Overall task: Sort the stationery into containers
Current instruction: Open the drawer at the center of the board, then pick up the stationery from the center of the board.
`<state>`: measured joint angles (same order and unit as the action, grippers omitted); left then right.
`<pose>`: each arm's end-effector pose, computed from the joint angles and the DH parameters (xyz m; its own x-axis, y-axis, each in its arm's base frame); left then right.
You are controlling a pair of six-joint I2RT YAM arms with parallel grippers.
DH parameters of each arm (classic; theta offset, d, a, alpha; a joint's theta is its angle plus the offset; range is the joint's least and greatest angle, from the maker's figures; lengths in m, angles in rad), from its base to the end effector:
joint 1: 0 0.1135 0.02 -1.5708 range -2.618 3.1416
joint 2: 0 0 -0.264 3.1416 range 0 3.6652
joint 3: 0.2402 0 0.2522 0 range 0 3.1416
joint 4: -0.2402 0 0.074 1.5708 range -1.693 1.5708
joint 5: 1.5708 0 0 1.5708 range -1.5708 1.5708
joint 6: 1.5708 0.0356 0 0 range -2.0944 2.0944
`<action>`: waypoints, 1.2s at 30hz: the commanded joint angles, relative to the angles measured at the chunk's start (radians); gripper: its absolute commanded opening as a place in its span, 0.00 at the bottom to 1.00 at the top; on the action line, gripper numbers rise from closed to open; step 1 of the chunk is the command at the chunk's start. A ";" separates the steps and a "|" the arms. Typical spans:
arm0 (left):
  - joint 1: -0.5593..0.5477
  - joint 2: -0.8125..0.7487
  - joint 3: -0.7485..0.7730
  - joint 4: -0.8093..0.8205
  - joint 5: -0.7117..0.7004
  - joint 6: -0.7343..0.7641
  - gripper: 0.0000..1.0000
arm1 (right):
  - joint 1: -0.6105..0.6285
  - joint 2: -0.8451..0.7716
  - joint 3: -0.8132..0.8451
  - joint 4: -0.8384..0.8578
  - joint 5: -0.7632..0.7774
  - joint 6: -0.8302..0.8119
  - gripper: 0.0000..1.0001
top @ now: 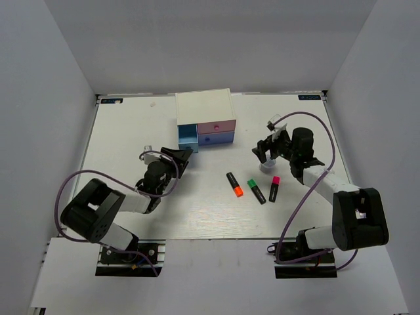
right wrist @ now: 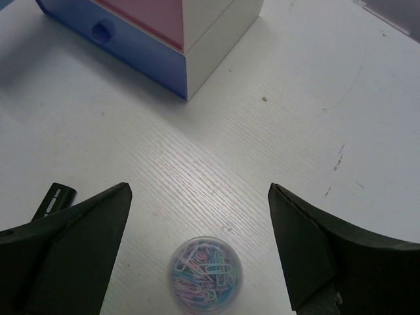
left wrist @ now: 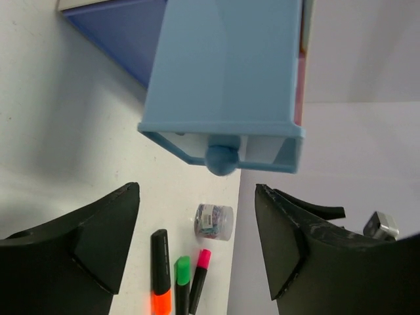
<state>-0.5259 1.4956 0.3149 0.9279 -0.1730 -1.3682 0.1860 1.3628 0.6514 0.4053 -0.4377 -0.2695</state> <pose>0.2231 -0.1224 0.1457 -0.3867 -0.8912 -0.2370 -0.1414 0.3113 -0.9398 0.2837 0.0687 0.2253 -0.1351 -0.2708 -0.9531 -0.6231 0.7711 -0.1308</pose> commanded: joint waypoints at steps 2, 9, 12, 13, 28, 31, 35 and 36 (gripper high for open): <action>-0.003 -0.121 -0.016 -0.122 0.041 0.035 0.82 | -0.039 -0.027 0.074 -0.088 0.022 -0.013 0.90; -0.003 -0.408 -0.092 -0.357 0.059 0.110 0.82 | -0.066 -0.007 0.137 -0.312 0.050 -0.120 0.90; -0.003 -0.544 -0.143 -0.423 0.049 0.120 0.82 | -0.065 0.051 0.175 -0.379 0.100 -0.155 0.90; -0.003 -0.576 -0.155 -0.478 0.040 0.120 0.82 | -0.065 0.067 0.191 -0.449 0.109 -0.168 0.90; -0.003 -0.862 -0.214 -0.719 0.017 0.130 0.82 | -0.100 0.046 0.192 -0.588 -0.179 -0.338 0.90; -0.003 -0.871 -0.214 -0.719 0.017 0.130 0.82 | -0.109 0.030 0.131 -0.554 -0.167 -0.364 0.90; -0.003 -0.871 -0.223 -0.710 0.017 0.130 0.82 | -0.128 0.050 0.149 -0.600 -0.168 -0.378 0.90; -0.003 -0.871 -0.232 -0.710 0.017 0.130 0.82 | -0.132 0.055 0.137 -0.599 -0.171 -0.381 0.90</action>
<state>-0.5259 0.6353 0.1040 0.2298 -0.1463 -1.2530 0.0696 1.4151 0.7902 -0.1867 -0.5694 -0.6125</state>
